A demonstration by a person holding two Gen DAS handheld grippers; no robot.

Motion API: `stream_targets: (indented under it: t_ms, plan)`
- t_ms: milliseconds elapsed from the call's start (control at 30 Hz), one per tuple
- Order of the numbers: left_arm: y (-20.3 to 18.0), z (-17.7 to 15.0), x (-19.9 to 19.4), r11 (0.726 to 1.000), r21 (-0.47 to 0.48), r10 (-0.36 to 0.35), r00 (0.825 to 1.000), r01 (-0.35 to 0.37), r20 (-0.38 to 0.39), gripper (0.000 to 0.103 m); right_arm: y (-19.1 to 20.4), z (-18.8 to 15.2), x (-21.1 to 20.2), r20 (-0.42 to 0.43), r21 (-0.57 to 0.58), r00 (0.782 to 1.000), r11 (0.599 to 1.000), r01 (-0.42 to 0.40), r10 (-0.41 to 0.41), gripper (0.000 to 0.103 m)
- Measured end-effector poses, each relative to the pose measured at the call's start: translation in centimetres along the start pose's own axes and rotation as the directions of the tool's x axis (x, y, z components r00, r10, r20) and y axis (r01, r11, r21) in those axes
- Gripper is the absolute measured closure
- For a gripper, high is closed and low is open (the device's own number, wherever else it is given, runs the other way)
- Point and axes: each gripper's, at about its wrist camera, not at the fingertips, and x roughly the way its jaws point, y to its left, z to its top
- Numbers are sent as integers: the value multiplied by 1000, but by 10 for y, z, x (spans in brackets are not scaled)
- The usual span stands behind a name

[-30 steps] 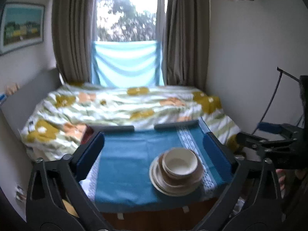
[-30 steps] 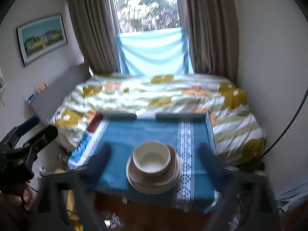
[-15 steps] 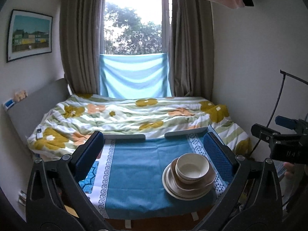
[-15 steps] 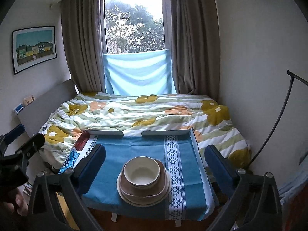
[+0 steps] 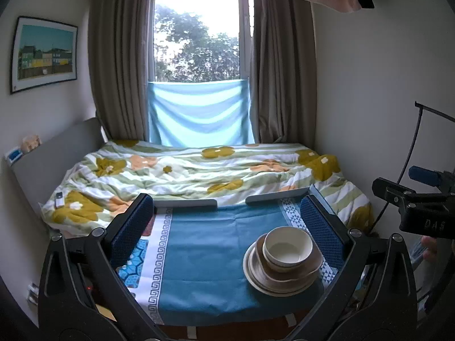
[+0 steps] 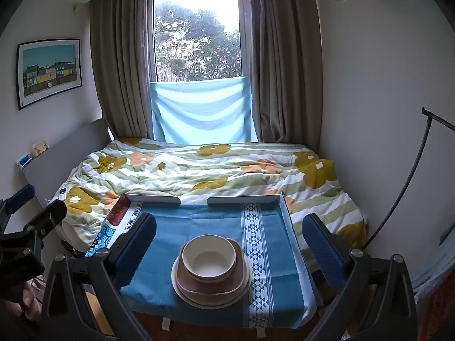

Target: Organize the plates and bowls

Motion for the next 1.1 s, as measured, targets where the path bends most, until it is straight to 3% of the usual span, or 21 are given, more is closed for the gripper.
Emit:
stream_targets:
  t_ms: [1100]
  plan:
    - [9, 1, -6, 1000, 0, 19, 1000, -19, 17, 0, -2, 10, 1, 15, 4, 1000, 1000, 1, -1, 1]
